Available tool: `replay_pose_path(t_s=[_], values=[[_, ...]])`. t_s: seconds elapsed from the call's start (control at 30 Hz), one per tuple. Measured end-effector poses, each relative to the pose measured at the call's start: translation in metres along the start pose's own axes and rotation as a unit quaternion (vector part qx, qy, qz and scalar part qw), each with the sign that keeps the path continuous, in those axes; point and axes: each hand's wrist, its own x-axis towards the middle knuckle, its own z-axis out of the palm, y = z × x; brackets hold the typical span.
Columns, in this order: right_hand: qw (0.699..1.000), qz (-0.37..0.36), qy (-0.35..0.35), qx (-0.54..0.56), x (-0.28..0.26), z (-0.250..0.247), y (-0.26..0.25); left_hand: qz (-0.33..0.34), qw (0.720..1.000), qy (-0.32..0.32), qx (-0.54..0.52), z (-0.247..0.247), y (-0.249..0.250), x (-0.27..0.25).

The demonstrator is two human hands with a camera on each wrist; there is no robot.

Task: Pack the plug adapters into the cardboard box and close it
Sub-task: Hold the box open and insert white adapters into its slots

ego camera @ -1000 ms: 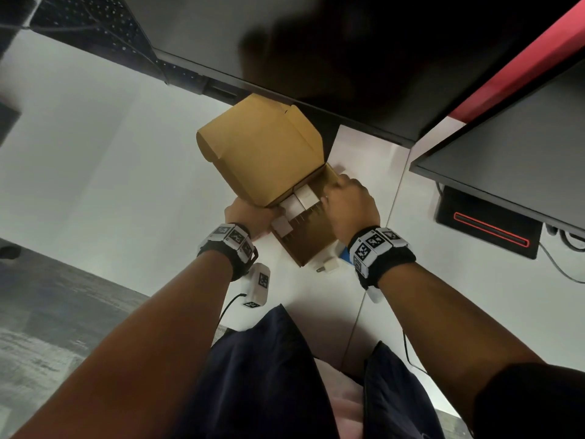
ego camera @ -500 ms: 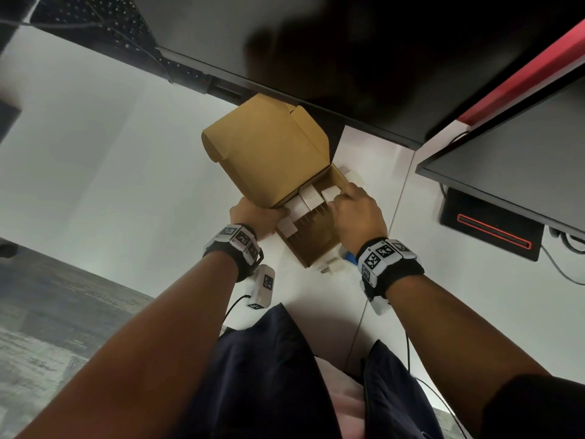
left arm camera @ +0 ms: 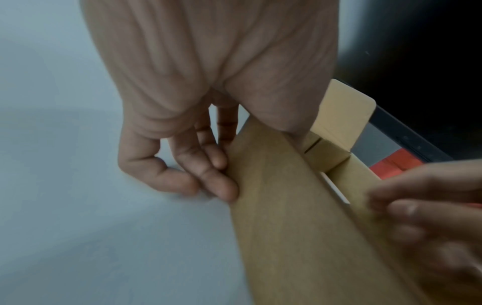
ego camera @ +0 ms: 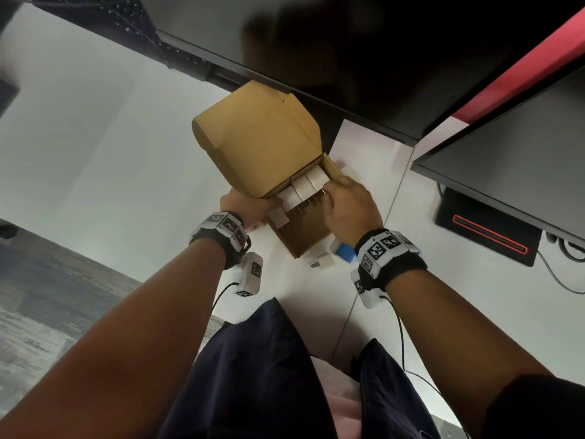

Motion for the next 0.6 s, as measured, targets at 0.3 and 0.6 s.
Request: replay_pose_path(t_s=[0.3,0.6], values=[[0.993,0.068,-0.082,0.052,0.035,-0.013,0.076,-0.034,0.999,-0.018,-0.021,-0.004,-0.009,0.006],[0.994,0.101,-0.016,0.032,0.01,-0.015,0.087,-0.024,0.999,-0.025,-0.007,-0.005,-0.006,0.005]])
